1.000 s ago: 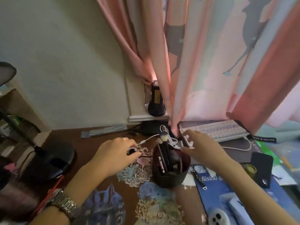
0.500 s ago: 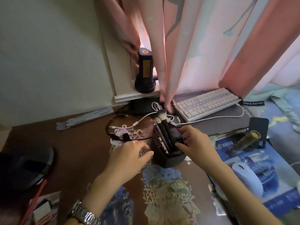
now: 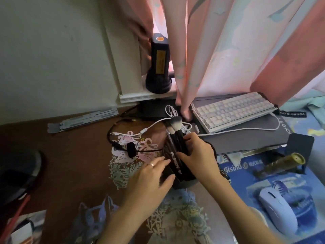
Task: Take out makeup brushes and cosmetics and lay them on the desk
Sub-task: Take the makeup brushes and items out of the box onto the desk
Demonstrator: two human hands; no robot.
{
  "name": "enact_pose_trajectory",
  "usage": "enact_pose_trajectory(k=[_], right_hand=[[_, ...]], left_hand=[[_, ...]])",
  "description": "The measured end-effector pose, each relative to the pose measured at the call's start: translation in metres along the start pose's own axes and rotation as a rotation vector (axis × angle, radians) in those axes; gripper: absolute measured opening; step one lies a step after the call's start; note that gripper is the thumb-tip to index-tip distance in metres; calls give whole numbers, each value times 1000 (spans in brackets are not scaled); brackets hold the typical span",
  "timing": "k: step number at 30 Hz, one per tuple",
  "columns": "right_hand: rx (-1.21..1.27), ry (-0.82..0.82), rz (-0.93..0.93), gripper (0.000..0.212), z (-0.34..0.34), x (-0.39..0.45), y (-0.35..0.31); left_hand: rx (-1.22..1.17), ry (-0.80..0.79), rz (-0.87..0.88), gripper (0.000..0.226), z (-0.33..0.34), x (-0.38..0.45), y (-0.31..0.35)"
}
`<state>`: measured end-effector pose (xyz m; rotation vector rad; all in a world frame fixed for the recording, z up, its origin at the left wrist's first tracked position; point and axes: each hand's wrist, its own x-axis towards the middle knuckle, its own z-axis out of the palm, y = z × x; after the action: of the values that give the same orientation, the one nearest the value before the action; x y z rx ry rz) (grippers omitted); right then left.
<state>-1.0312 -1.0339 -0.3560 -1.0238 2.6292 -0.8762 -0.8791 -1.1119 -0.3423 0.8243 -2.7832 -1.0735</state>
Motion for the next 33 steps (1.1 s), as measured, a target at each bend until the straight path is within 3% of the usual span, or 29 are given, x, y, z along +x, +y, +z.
enact_pose_trajectory(k=[7, 20, 33], right_hand=[[92, -57, 30, 44, 8, 5, 1], [201, -88, -13, 35, 8, 12, 5], [359, 81, -38, 51, -15, 17, -5]], left_hand=[[20, -64, 6, 53, 1, 1, -4], [-50, -36, 51, 51, 2, 1, -11], [53, -118, 67, 53, -9, 2, -8]])
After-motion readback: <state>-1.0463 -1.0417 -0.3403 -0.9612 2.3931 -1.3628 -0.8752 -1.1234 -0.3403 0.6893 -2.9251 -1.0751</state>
